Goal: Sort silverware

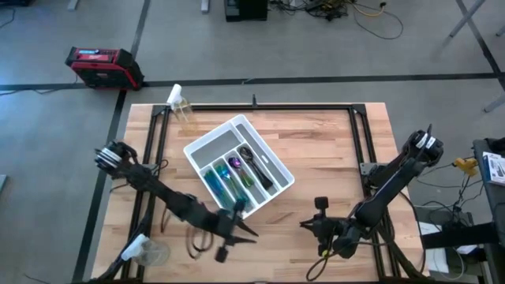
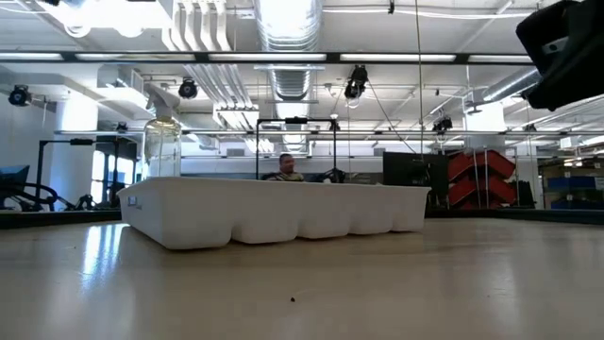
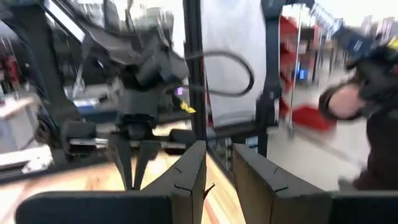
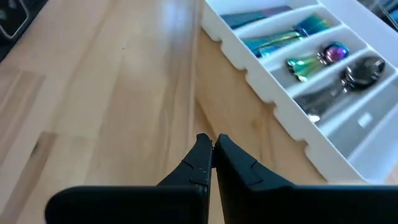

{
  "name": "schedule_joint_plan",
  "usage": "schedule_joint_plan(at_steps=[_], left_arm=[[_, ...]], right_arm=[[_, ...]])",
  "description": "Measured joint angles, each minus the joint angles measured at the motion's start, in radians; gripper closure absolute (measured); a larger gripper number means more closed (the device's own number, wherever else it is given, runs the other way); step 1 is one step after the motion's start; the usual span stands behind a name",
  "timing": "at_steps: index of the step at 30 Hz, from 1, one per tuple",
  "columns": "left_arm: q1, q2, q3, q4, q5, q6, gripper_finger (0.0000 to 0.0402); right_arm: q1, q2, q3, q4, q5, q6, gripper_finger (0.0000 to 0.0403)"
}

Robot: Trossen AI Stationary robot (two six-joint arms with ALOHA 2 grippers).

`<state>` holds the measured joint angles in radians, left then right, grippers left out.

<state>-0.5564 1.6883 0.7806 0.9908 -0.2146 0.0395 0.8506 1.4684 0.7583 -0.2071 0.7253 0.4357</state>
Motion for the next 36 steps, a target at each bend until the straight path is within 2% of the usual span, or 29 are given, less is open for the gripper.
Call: schedule_joint_plan(at_steps=[7,13,19,25,32,36], left_arm=[[0.0,-0.032,-0.249,0.423,0.017,0.017,0.0338],[0.002,-0.037,-0.37,0.572,0.016,0.026,0.0338],[0.007,-0.132,-0.46,0.575,-0.059,0.027,0.0338],[0.01,-0.342,-0.607,0.557,-0.083,0.037,0.0338],[0.011,-0.555,-0.775,0.547,-0.252,0.007,0.0338],[0.015,-0.65,-0.768,0.407,-0.359,0.003,0.0338]], right_arm=[[-0.003,-0.158,-0.071,-0.056,0.0,0.045,0.0403],[-0.023,-0.373,-0.177,-0.058,0.009,0.064,0.0403],[-0.083,-0.597,-0.289,-0.061,0.009,0.062,0.0403],[-0.171,-0.776,-0.367,-0.061,-0.001,0.018,0.0403],[-0.214,-0.975,-0.401,-0.095,-0.016,-0.088,0.0403],[-0.214,-1.119,-0.411,-0.168,-0.017,-0.094,0.0403]])
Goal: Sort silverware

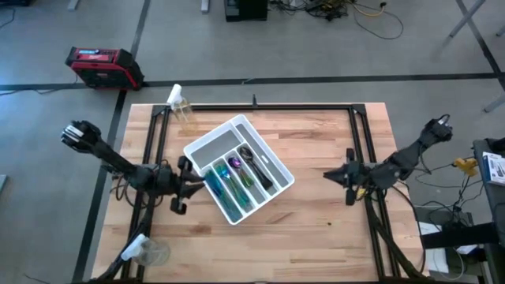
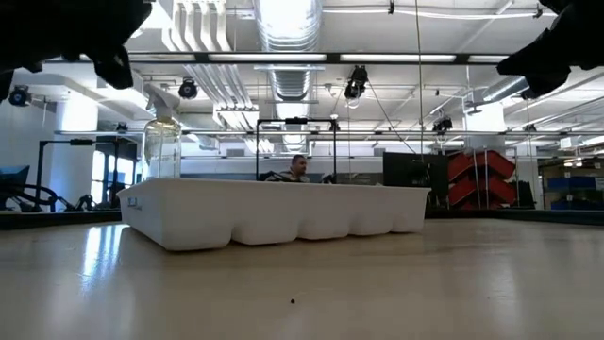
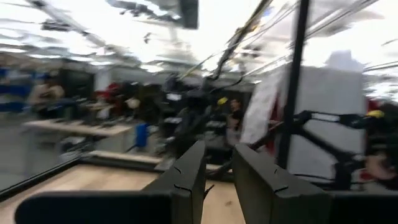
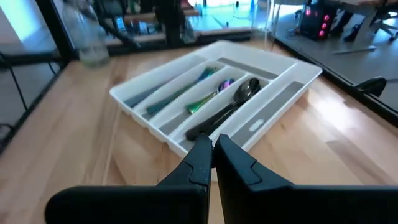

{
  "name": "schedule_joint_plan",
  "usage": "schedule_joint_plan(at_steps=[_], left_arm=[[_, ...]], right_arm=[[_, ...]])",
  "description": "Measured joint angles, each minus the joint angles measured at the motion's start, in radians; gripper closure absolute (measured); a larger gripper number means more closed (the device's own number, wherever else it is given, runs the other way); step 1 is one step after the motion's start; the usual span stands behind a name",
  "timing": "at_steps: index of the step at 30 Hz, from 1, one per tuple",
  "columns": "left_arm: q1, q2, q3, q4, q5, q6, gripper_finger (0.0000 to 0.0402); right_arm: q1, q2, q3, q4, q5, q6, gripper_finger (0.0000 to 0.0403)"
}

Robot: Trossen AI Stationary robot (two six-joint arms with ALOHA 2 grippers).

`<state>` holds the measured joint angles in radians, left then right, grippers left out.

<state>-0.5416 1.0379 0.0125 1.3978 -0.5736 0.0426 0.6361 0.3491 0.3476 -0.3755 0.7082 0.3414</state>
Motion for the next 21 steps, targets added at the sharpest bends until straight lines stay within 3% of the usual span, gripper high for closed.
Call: schedule_joint_plan(at_steps=[8,13,16,21], left_arm=[[0.055,-0.176,0.0,-0.159,-0.045,-0.006,0.0338],[0.059,-0.343,-0.001,-0.363,-0.038,-0.045,0.0338],[0.059,-0.46,-0.002,-0.498,-0.037,-0.089,0.0338],[0.058,-0.659,-0.002,-0.678,-0.037,-0.095,0.0338]], right_arm=[[0.0,-0.232,-0.078,-0.044,0.0,0.051,0.0403],[0.0,-0.349,-0.098,-0.076,0.038,0.025,0.0403],[-0.002,-0.348,-0.074,-0.078,0.101,0.028,0.0403],[-0.002,-0.35,-0.08,-0.06,0.088,0.014,0.0403]])
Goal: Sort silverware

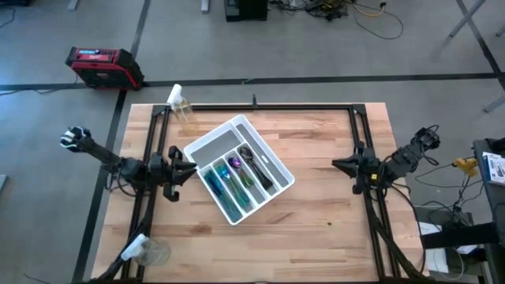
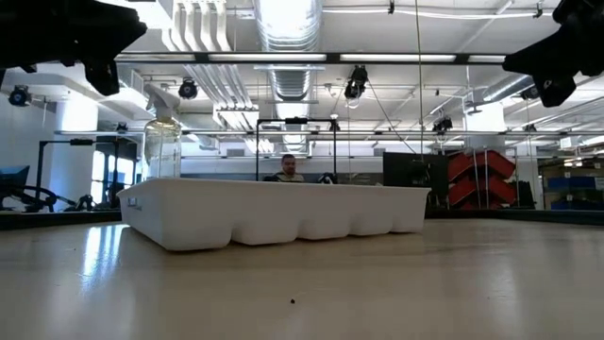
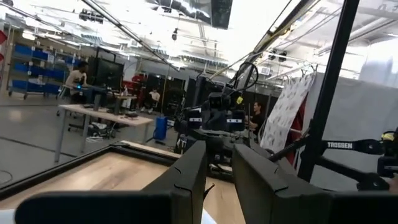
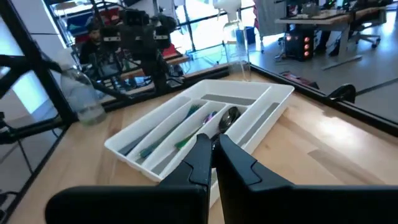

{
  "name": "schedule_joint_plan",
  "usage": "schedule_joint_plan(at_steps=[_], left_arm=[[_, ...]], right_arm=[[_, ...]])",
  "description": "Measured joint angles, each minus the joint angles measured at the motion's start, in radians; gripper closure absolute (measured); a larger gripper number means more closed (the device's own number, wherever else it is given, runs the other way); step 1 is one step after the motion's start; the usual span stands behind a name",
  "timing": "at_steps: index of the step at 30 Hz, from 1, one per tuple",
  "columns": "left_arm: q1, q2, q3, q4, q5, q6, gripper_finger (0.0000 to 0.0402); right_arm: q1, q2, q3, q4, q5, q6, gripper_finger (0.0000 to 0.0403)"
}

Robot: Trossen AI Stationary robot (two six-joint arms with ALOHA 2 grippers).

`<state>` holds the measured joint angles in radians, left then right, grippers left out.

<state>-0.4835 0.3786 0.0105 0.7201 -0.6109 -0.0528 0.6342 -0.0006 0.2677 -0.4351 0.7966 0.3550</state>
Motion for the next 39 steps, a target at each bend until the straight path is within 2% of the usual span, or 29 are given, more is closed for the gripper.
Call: schedule_joint_plan(at_steps=[3,8,11,15,18,23,30,35,39], left_arm=[[0.0,-0.108,0.0,-0.163,0.025,-0.017,0.0338],[0.0,-0.227,0.0,-0.376,0.252,-0.155,0.0338],[0.0,-0.255,0.0,-0.37,0.278,-0.167,0.0338],[0.004,-0.27,0.0,-0.328,0.288,-0.091,0.0338],[0.005,-0.282,0.006,-0.325,0.294,-0.038,0.034],[0.014,-0.339,0.009,-0.324,0.295,0.008,0.0357],[0.016,-0.374,-0.002,-0.368,0.271,-0.003,0.0376],[0.016,-0.368,-0.002,-0.448,0.095,-0.014,0.0377],[0.016,-0.368,-0.002,-0.459,0.06,-0.019,0.0377]], right_arm=[[0.0,0.001,-0.016,0.01,-0.069,0.001,0.0403],[0.0,0.003,-0.125,0.108,-0.134,0.037,0.0403],[0.0,0.019,-0.177,0.198,-0.164,0.004,0.0403],[0.0,0.039,-0.192,0.313,-0.256,-0.098,0.0403],[0.0,0.038,-0.216,0.368,-0.282,-0.169,0.0403],[-0.037,0.036,-0.224,0.399,-0.295,-0.218,0.0403],[-0.192,0.041,-0.227,0.408,-0.395,-0.272,0.0403],[-0.319,0.06,-0.23,0.411,-0.495,-0.278,0.0403],[-0.369,0.083,-0.23,0.411,-0.49,-0.255,0.0403]])
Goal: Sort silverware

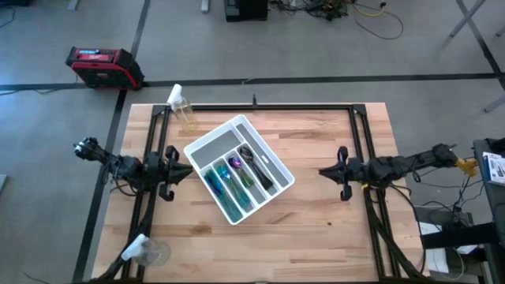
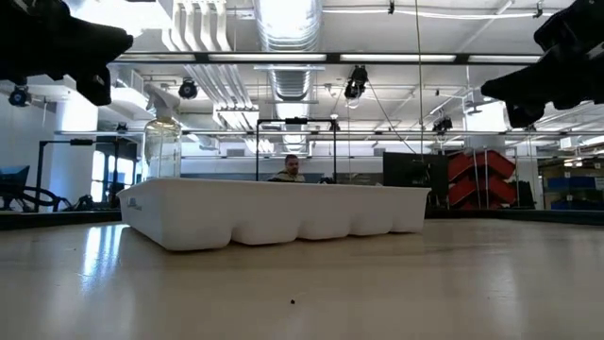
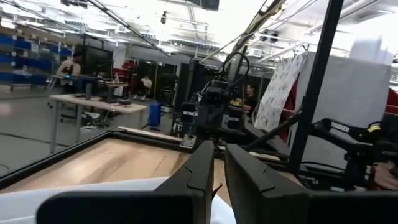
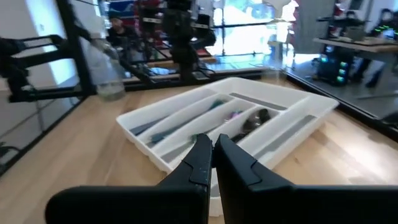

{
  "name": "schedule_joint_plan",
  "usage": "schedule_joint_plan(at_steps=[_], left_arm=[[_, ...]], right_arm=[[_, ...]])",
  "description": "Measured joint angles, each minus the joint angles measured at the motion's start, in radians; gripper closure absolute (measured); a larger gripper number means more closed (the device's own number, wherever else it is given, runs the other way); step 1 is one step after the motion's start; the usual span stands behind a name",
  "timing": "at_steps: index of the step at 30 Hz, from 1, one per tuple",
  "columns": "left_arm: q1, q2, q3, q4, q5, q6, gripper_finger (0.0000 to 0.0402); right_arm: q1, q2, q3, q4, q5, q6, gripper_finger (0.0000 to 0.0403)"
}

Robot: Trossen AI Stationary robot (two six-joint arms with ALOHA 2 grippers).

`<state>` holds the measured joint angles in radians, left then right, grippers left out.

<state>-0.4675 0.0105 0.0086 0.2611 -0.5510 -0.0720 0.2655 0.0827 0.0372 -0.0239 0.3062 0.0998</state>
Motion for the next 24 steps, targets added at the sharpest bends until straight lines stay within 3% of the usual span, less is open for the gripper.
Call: schedule_joint_plan(at_steps=[4,15,24], left_arm=[[0.0,0.001,0.0,0.0,-0.001,0.043,0.0377],[0.0,0.033,0.0,-0.001,0.0,0.052,0.0377],[0.0,0.066,0.0,-0.001,0.0,0.052,0.0377]], right_arm=[[-0.005,0.025,0.0,-0.001,0.0,0.004,0.0389],[-0.004,0.174,0.0,-0.001,0.0,0.018,0.0271],[-0.004,0.149,0.0,0.014,0.026,-0.052,0.0244]])
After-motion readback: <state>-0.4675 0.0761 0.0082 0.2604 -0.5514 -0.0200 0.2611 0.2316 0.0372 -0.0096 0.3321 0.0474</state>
